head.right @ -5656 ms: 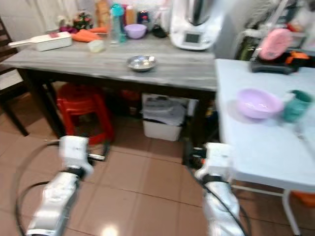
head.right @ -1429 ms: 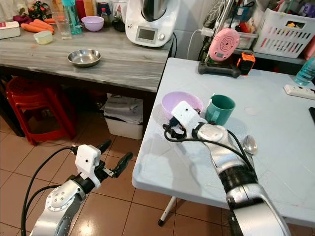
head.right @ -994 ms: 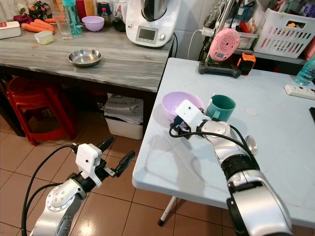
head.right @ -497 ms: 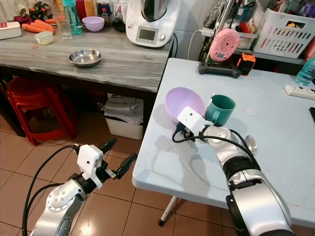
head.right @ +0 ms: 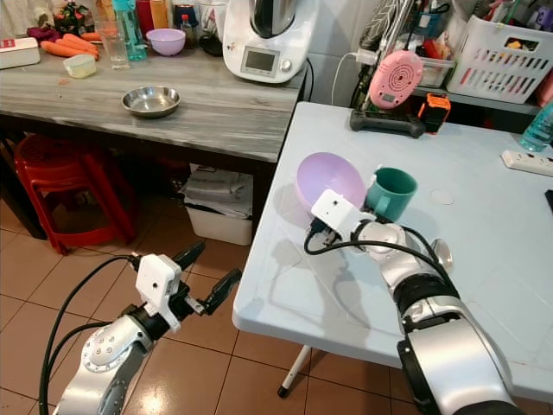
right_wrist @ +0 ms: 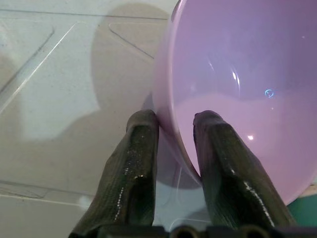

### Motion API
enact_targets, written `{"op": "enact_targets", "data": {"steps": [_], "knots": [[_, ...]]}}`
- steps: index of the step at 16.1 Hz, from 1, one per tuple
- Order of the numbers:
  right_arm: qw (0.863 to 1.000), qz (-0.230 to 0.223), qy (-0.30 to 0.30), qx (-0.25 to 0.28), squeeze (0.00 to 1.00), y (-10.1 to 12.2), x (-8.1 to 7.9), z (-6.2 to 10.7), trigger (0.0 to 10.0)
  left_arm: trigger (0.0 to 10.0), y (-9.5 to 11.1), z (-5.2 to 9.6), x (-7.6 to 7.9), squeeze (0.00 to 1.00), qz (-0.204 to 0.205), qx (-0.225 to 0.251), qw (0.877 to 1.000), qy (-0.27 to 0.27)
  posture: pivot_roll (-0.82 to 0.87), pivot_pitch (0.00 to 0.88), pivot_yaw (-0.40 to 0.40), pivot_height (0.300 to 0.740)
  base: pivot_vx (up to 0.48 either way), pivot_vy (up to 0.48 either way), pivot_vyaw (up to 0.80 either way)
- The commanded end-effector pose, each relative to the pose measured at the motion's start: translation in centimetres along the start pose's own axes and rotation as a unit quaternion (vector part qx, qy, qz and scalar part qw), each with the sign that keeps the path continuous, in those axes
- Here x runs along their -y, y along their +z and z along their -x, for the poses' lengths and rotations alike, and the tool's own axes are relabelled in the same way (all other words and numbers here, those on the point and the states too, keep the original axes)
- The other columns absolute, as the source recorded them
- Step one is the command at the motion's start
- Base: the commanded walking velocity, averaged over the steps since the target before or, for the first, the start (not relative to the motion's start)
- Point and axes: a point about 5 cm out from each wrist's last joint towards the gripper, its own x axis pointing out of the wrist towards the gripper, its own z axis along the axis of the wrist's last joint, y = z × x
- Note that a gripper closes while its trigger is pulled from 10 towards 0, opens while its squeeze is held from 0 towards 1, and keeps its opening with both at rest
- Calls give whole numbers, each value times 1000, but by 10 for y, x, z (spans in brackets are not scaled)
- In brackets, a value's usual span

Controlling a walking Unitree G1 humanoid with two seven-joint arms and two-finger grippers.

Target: Setting the table

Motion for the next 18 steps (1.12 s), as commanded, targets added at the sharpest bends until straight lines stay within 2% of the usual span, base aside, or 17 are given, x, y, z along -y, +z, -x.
{"op": "enact_targets", "data": {"steps": [1,5,7,12,15,17,18], "knots": [[1000,11,-7,0,0,2,7,1,0,10000,4,-4,1,0,-11,6,1000,-7,40,0,-58,740,0,0,0],[999,20,-15,26,0,10,8,1,0,10000,4,-4,-3,0,-18,1,1000,8,41,0,-52,740,0,0,0],[996,-36,-14,76,0,28,6,-5,0,10000,4,-4,-8,0,-21,2,999,24,43,0,-48,740,0,0,0],[984,-33,0,174,0,63,-22,-11,0,10000,5,-5,-14,0,-35,-3,998,44,43,0,-35,740,0,0,0],[972,-74,-9,224,0,78,-34,-3,0,10000,4,-7,-24,0,-24,-18,996,87,41,0,-26,740,0,0,0],[965,-104,-31,239,0,79,-38,7,0,10000,4,-8,-30,0,-25,-28,992,120,47,0,-20,740,0,0,0],[960,-120,-48,250,0,79,-41,15,549,10000,6,-8,-32,0,-28,-21,991,129,46,0,-18,740,0,0,0]]}}
